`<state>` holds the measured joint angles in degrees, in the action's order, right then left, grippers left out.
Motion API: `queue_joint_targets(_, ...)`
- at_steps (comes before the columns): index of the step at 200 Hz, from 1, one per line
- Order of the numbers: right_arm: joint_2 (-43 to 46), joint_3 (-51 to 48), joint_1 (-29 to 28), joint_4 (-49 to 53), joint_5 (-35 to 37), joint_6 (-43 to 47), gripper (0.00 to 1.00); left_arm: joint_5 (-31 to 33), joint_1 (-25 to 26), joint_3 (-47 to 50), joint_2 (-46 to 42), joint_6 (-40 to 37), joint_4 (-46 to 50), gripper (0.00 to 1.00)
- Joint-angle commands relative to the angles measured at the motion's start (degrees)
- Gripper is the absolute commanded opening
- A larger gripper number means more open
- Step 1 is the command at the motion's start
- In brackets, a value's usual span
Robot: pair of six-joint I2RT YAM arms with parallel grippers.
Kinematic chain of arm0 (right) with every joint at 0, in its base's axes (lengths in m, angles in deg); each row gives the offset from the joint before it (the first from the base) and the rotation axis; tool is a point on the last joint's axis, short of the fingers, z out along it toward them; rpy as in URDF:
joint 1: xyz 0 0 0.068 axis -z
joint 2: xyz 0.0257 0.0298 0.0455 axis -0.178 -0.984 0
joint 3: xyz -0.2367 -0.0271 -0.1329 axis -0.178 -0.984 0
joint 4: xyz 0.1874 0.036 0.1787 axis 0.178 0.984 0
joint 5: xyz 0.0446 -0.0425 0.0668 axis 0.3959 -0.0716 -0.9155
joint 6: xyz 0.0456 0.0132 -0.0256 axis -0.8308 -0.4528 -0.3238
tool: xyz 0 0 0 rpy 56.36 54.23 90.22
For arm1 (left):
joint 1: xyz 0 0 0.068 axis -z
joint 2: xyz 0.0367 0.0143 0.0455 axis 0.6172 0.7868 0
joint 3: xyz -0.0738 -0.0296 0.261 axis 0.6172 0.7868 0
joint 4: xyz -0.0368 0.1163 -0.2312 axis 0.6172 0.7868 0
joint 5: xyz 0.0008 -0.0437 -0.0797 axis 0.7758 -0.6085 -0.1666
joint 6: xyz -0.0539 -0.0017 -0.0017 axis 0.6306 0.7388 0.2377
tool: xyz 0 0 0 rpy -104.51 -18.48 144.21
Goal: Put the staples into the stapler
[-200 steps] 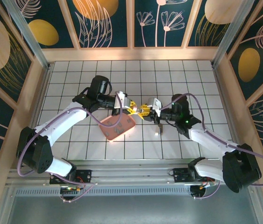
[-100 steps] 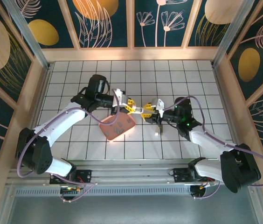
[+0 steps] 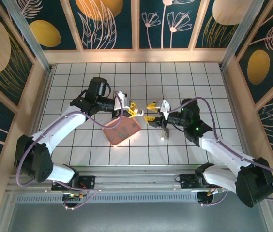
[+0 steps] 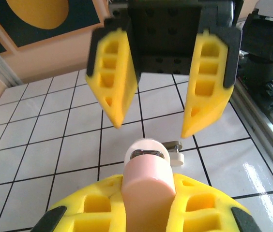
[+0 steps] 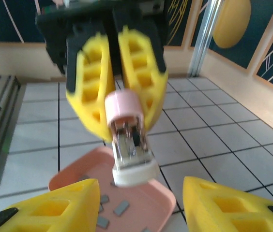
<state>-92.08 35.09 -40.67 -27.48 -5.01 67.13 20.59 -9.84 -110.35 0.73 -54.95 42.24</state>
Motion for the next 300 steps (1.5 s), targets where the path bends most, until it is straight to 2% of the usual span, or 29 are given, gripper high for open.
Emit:
queue_joint_targets(1, -1.7, 3.0, -0.6, -2.6, -0.3, -6.6, 0.49, -0.4, 0.0, -1.5, -0.4, -1.6, 1.6, 0.00)
queue_joint_targets(52, -6.3, 5.7, -0.6, -2.3, -0.3, -12.4, 0.43, -0.8, 0.0, -1.4, -0.7, -1.7, 1.5, 0.00)
queue_joint_targets(84, -8.6, 4.2, 0.1, -1.3, 2.3, -13.4, 0.38, -2.2, 0.0, -1.5, -1.0, -1.6, 0.9, 0.00)
queue_joint_targets(151, -14.5, -0.2, -0.5, -10.1, 2.5, -16.1, 0.36, -5.5, 0.0, -1.0, -1.3, 1.8, -3.6, 0.00)
queue_joint_targets(183, -14.4, -0.1, -0.7, -9.7, 3.1, -15.1, 0.38, -5.8, 0.0, -0.5, -1.4, 3.6, -5.8, 0.00)
queue_joint_targets(209, -10.2, -1.4, -0.6, -6.5, 5.7, -12.1, 0.44, -3.9, 0.0, -0.2, -1.5, 3.7, -6.1, 0.00)
queue_joint_targets(236, -3.4, -3.1, -0.6, -3.4, 8.0, -4.9, 0.51, -3.7, 0.0, -0.4, -1.2, 3.9, -6.1, 0.00)
queue_joint_targets(252, -1.7, -2.4, -2.6, -2.1, 8.4, 0.2, 0.54, -4.1, 0.0, -0.6, -1.0, 3.9, -6.1, 0.00)
queue_joint_targets(272, -2.7, -0.6, -4.4, -2.7, 8.2, 3.6, 0.57, -4.7, 0.0, -0.7, -0.9, 3.9, -6.3, 0.00)
queue_joint_targets(300, -6.9, 2.3, -5.6, -6.0, 5.8, 3.5, 0.58, -5.4, 0.0, -0.7, -1.0, 4.1, -6.4, 0.00)
